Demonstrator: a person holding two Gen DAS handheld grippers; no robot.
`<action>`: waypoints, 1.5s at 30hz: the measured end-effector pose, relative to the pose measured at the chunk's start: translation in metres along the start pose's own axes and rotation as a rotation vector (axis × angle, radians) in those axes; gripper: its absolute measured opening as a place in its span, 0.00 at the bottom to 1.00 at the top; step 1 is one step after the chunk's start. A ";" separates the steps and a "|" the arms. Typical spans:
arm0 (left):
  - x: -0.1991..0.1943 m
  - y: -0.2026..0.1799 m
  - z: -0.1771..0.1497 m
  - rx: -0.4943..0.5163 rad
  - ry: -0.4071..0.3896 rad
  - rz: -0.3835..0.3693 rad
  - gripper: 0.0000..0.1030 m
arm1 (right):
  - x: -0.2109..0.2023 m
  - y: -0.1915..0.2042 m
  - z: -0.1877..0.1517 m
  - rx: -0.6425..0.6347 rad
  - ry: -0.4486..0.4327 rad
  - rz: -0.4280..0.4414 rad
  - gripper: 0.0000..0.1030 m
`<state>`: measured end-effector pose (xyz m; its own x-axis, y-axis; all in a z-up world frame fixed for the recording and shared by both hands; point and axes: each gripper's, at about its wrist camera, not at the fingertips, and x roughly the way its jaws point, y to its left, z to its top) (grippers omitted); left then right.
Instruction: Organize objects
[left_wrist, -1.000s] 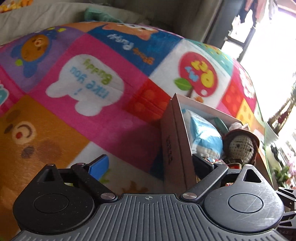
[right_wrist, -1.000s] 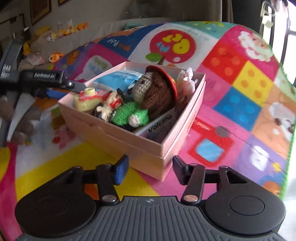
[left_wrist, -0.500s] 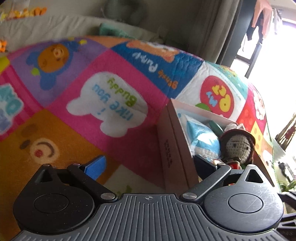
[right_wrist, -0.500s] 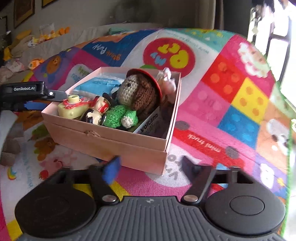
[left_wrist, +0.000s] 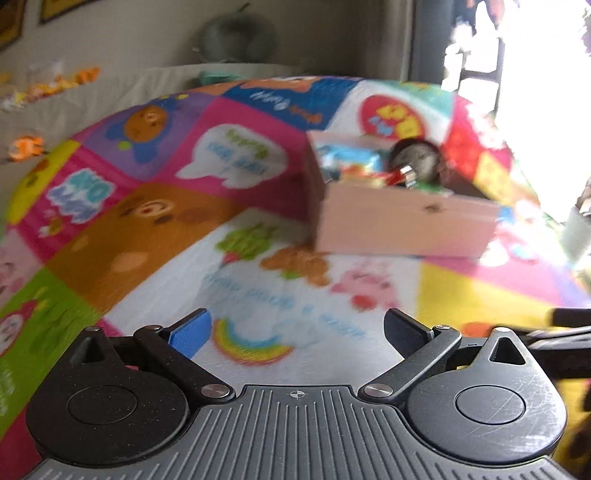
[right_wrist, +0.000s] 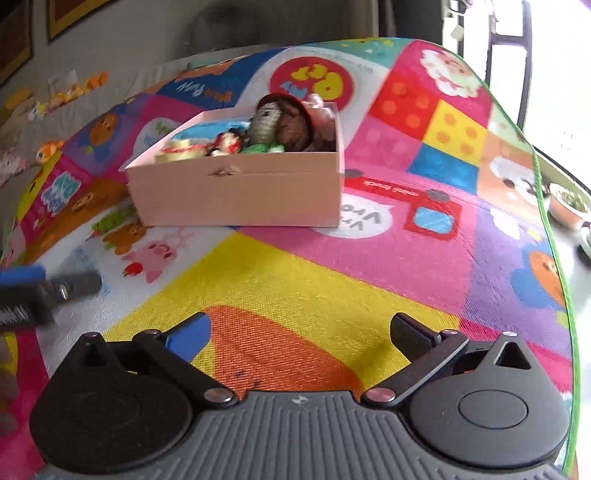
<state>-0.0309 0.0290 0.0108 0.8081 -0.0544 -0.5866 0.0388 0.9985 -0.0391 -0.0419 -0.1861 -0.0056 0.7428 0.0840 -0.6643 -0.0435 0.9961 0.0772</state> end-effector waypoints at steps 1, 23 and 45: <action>0.004 -0.003 -0.001 0.009 0.014 0.045 0.99 | 0.001 -0.004 0.002 0.018 0.001 0.004 1.00; 0.032 -0.025 0.009 0.029 0.062 0.068 1.00 | 0.036 0.004 0.021 -0.036 -0.041 -0.062 1.00; 0.033 -0.024 0.009 0.026 0.064 0.065 1.00 | 0.035 0.005 0.022 -0.033 -0.039 -0.061 1.00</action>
<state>0.0001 0.0035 0.0001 0.7700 0.0112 -0.6380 0.0034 0.9998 0.0217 -0.0015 -0.1792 -0.0126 0.7702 0.0222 -0.6374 -0.0187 0.9998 0.0123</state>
